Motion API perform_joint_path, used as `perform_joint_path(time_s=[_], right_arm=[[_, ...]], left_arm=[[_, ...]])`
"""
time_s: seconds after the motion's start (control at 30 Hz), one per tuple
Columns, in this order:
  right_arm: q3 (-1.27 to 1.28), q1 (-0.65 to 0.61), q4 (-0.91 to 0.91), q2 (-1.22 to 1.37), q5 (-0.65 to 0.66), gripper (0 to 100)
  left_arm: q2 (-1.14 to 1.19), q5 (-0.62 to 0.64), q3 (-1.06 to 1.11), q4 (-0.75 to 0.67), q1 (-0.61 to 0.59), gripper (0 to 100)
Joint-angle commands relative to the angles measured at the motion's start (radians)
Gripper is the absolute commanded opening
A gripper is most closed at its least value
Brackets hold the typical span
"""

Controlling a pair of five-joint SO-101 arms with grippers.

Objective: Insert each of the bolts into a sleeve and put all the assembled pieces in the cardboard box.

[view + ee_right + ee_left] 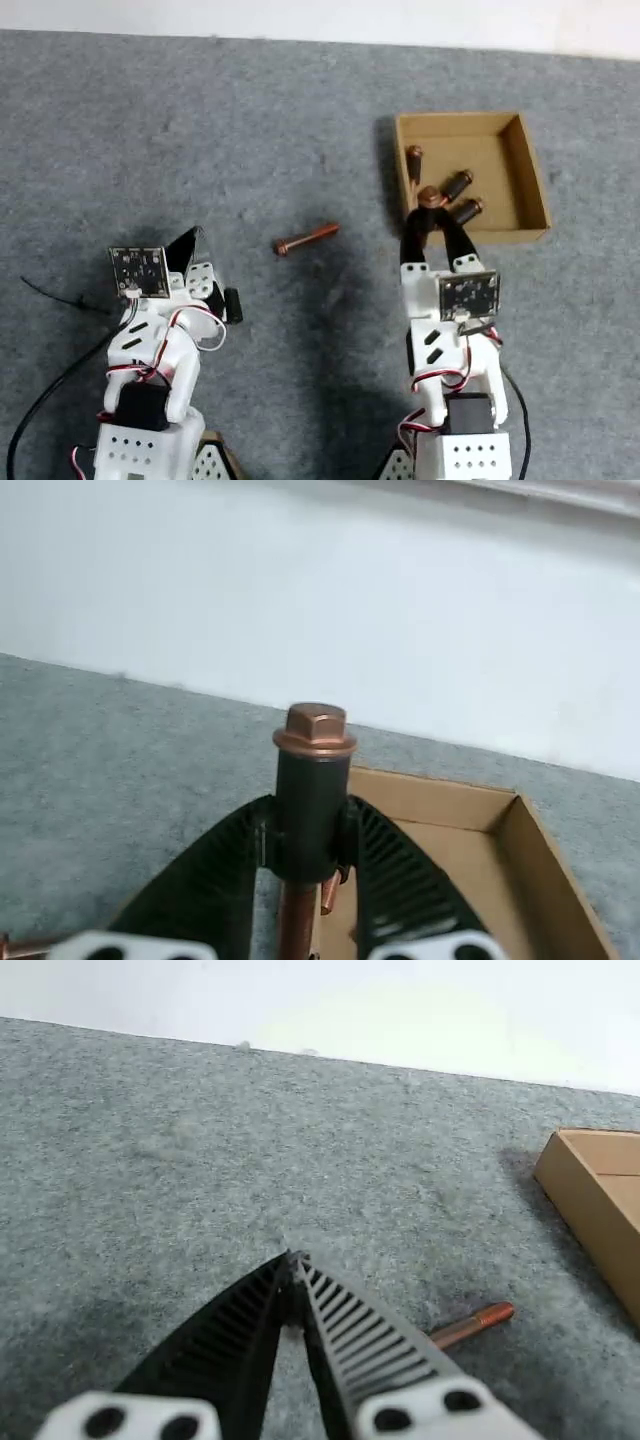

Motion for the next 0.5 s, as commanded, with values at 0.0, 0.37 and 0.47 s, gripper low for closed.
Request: perform_joint_path(time_s=[0.0,0.37,0.47], right_arm=[[0.097,0.008,-0.042,0.002,-0.009,0.6],[-0.070,0.013,-0.044,0.216,-0.078,0.6],[-0.220,0.024,-0.071,0.470,-0.140,0.6]], left_arm=[[-0.002,0.002,0.019,0.003,-0.015,1],[-0.001,0.003,0.019,0.003,-0.015,1],[-0.001,0.002,0.019,0.003,-0.015,1]])
